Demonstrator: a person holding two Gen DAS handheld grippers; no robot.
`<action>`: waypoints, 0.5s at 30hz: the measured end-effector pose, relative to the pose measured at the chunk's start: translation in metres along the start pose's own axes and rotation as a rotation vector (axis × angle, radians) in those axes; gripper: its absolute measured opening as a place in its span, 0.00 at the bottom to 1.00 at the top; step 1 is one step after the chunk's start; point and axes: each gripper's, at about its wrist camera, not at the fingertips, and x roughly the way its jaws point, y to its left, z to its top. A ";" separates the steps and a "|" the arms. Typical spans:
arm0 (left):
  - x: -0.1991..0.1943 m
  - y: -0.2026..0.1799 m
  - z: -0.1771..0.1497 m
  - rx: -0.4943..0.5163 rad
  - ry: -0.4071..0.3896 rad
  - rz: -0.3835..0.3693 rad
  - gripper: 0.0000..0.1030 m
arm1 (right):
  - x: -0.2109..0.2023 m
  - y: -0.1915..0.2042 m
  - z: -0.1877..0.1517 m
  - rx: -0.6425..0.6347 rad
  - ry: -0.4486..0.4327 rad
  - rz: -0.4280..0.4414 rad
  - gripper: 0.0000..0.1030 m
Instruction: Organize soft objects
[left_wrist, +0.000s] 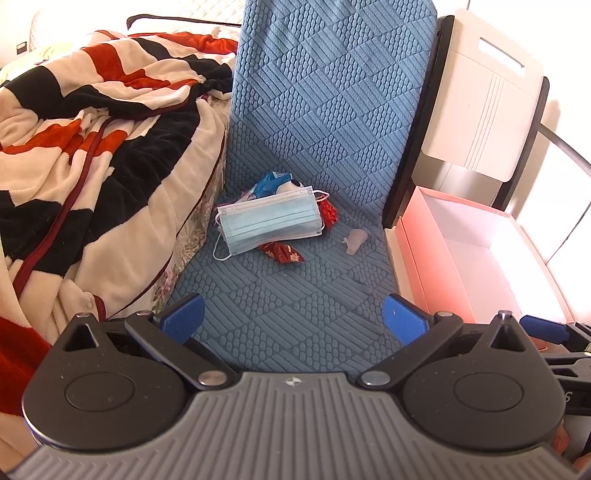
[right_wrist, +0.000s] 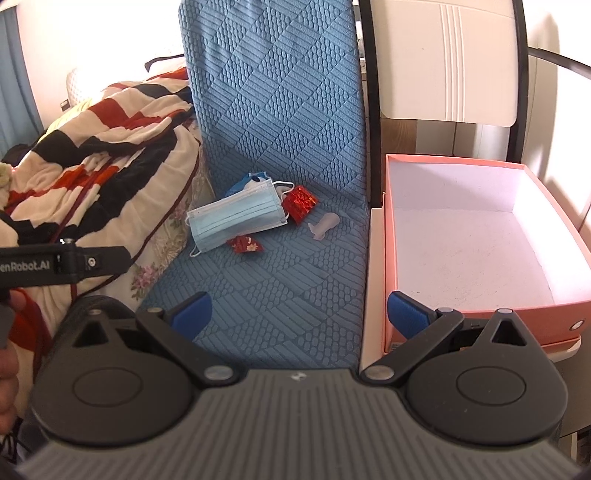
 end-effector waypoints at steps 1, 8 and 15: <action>0.001 0.000 0.000 0.000 -0.001 0.002 1.00 | 0.001 0.000 0.001 -0.003 0.003 0.005 1.00; 0.013 0.002 0.005 0.009 -0.005 0.004 1.00 | 0.011 0.000 0.006 -0.008 0.015 0.018 1.00; 0.030 -0.001 0.009 0.059 -0.009 0.013 1.00 | 0.022 -0.002 0.012 -0.011 0.024 -0.001 1.00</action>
